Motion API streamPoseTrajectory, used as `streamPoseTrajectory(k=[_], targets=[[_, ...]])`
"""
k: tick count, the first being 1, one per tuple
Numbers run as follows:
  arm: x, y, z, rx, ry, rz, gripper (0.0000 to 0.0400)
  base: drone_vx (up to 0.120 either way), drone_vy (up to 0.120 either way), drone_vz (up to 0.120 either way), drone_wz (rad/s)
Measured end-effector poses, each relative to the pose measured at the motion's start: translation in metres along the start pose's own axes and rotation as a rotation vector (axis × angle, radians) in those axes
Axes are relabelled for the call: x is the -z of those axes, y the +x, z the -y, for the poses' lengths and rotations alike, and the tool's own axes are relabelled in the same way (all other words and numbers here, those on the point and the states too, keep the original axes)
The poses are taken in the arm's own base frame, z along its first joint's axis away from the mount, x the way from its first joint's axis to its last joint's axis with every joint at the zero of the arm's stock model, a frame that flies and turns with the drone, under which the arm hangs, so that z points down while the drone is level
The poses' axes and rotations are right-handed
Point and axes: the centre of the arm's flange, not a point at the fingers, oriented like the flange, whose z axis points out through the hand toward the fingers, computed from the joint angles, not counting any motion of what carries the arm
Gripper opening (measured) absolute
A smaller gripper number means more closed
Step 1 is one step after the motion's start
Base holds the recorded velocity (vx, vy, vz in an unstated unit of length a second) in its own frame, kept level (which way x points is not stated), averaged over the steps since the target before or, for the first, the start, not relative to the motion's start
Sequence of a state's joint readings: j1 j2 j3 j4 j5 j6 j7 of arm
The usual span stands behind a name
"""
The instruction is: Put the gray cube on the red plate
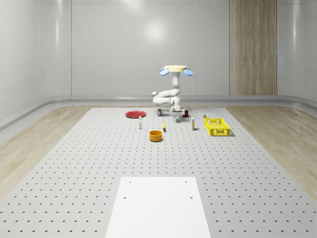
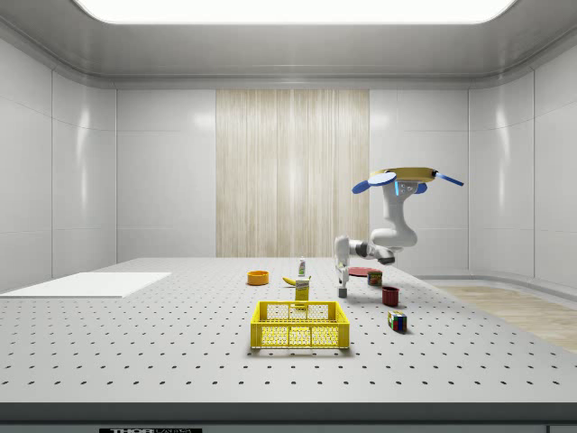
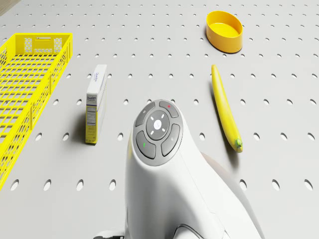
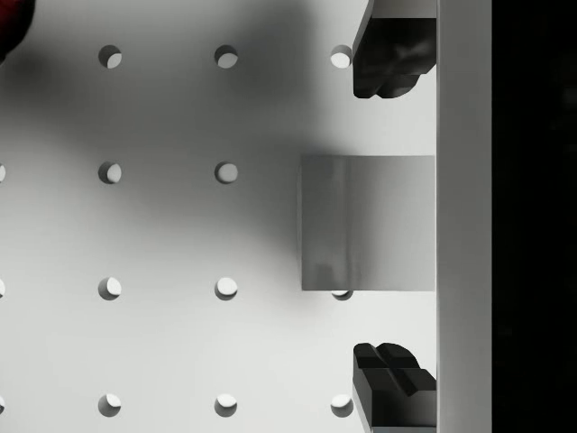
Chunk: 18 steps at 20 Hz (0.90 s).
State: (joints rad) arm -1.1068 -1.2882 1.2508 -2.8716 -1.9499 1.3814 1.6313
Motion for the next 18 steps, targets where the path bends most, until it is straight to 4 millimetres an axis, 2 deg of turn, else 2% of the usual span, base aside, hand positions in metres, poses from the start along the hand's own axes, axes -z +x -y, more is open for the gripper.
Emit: streamPoseTrajectory(k=[8, 18], targets=[[-0.023, 0.001, 0.003, 0.0, 0.0, 0.0, 0.04, 0.0, 0.0, 0.0, 0.0], [-0.031, 0.009, 0.004, 0.0, 0.0, 0.0, 0.04, 0.0, 0.0, 0.0, 0.0]])
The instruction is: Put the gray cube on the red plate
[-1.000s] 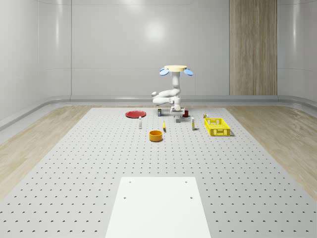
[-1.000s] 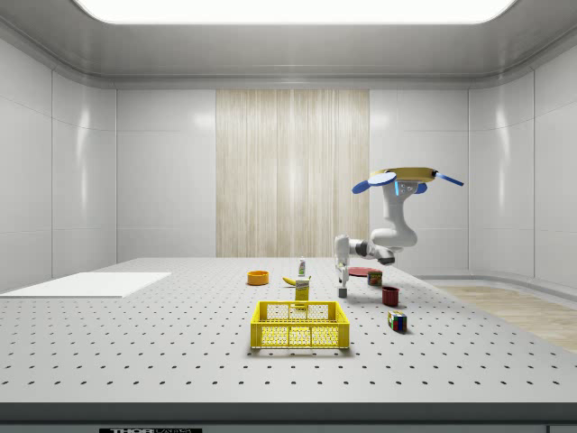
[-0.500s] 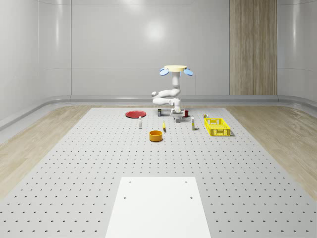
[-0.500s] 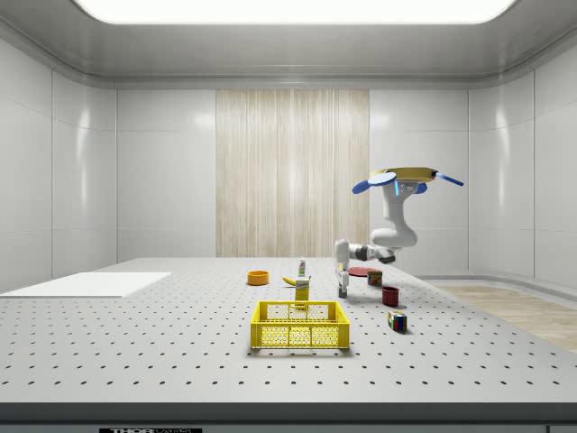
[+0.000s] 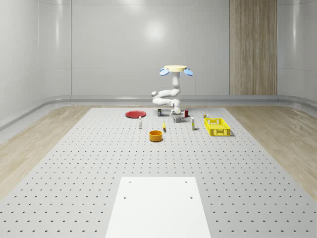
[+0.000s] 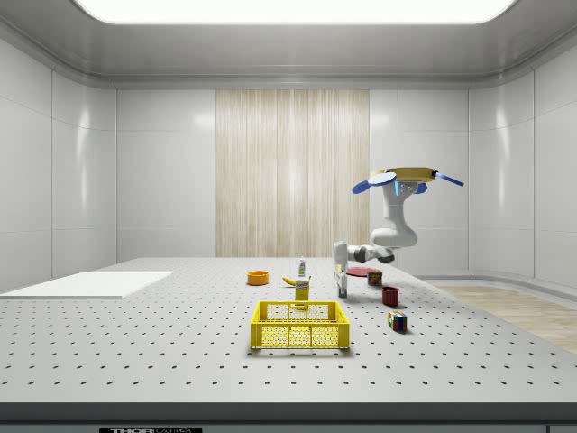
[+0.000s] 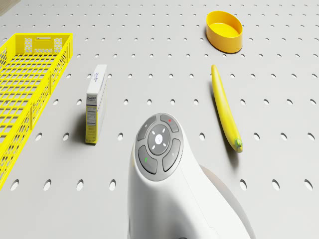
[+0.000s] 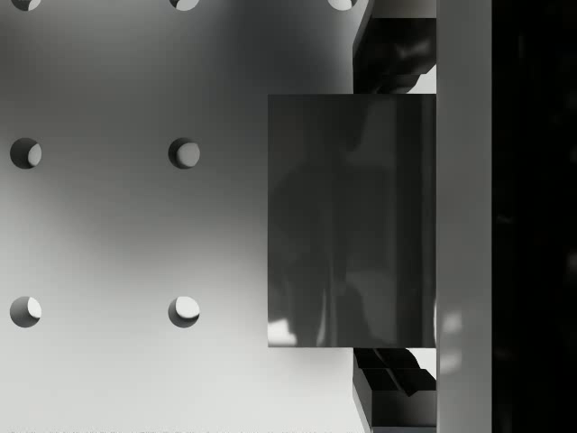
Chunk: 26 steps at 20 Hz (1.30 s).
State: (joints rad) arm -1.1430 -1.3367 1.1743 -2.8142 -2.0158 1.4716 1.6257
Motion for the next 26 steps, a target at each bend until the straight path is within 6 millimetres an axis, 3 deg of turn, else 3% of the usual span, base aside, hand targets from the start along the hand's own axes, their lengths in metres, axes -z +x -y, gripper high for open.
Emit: streamPoseTrajectory(k=[3, 7, 16, 21, 26], targets=[[0.0, 0.001, -0.001, 0.0, 0.0, 0.0, 0.0321, 0.0, 0.0, 0.0, 0.0], [-0.001, 0.002, -0.001, 0.0, 0.0, 0.0, 0.0276, 0.0, 0.0, 0.0, 0.0], [0.009, 0.002, -0.001, 0.0, 0.0, 0.0, 0.0253, 0.0, 0.0, 0.0, 0.0], [0.027, 0.002, -0.001, 0.0, 0.0, 0.0, 0.0251, 0.0, 0.0, 0.112, 0.0], [0.036, 0.002, -0.001, 0.0, 0.0, 0.0, 0.0251, -0.008, -0.112, 0.12, 0.0]])
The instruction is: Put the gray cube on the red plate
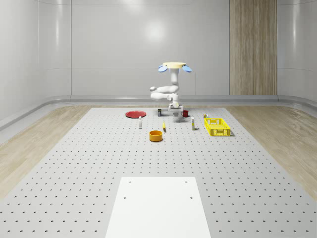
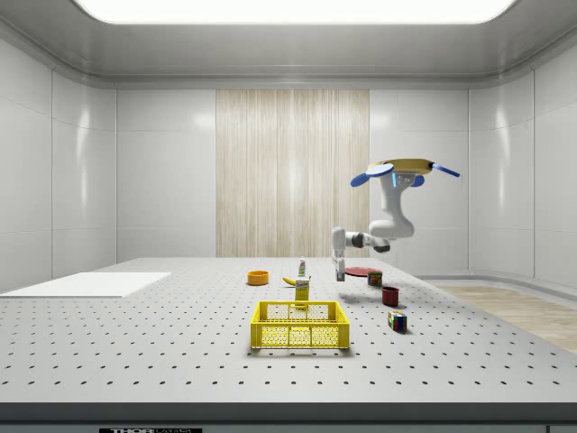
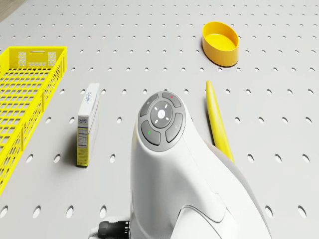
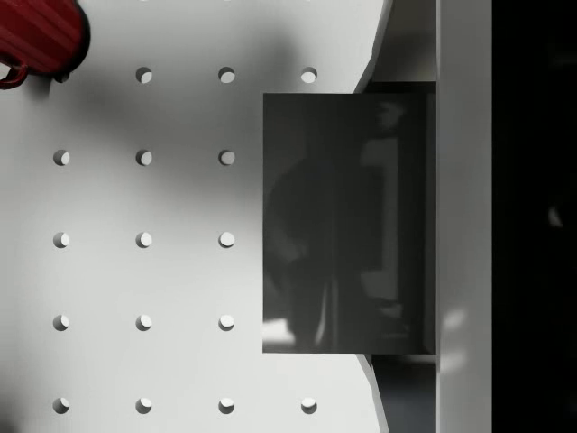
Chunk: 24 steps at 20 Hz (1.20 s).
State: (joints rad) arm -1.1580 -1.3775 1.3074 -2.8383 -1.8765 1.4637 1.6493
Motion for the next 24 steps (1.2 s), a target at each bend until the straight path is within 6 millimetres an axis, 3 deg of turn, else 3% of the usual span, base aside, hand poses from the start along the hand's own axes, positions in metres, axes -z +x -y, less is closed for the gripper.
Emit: streamPoseTrajectory(k=[10, 24], targets=[[0.0043, 0.0, 0.0, 0.0, 0.0, 0.0, 0.0251, -0.12, -0.12, 0.12, 0.0], [0.0048, 0.0, 0.0, 0.0, 0.0, 0.0, 0.0251, -0.12, -0.12, 0.003, 0.0]])
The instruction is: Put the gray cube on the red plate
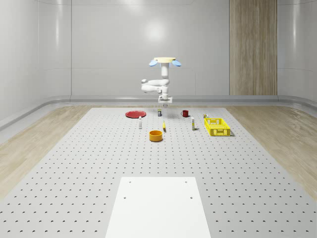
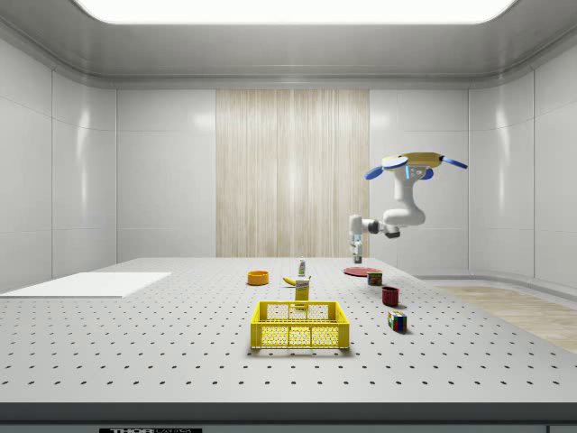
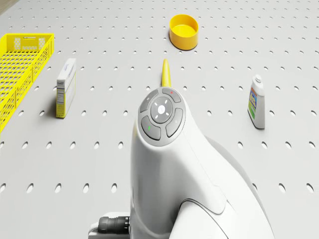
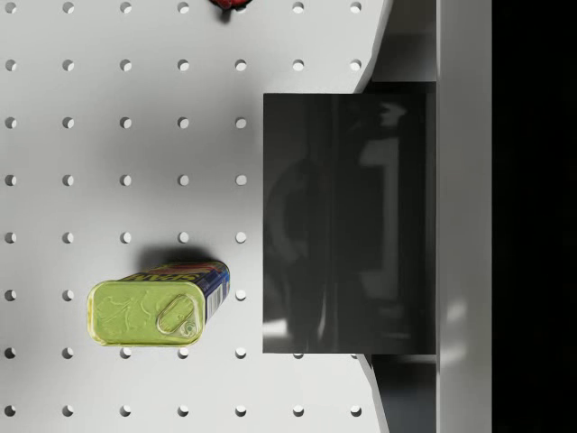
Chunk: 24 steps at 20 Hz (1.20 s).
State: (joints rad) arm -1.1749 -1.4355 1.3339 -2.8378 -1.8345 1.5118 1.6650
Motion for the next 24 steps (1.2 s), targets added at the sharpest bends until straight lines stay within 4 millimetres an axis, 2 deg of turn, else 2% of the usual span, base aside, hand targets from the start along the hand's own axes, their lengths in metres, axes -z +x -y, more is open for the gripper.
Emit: streamPoseTrajectory(k=[24], targets=[[0.0, 0.0, 0.0, 0.0, 0.0, 0.0, 0.0251, -0.12, -0.12, 0.0, 0.0]])
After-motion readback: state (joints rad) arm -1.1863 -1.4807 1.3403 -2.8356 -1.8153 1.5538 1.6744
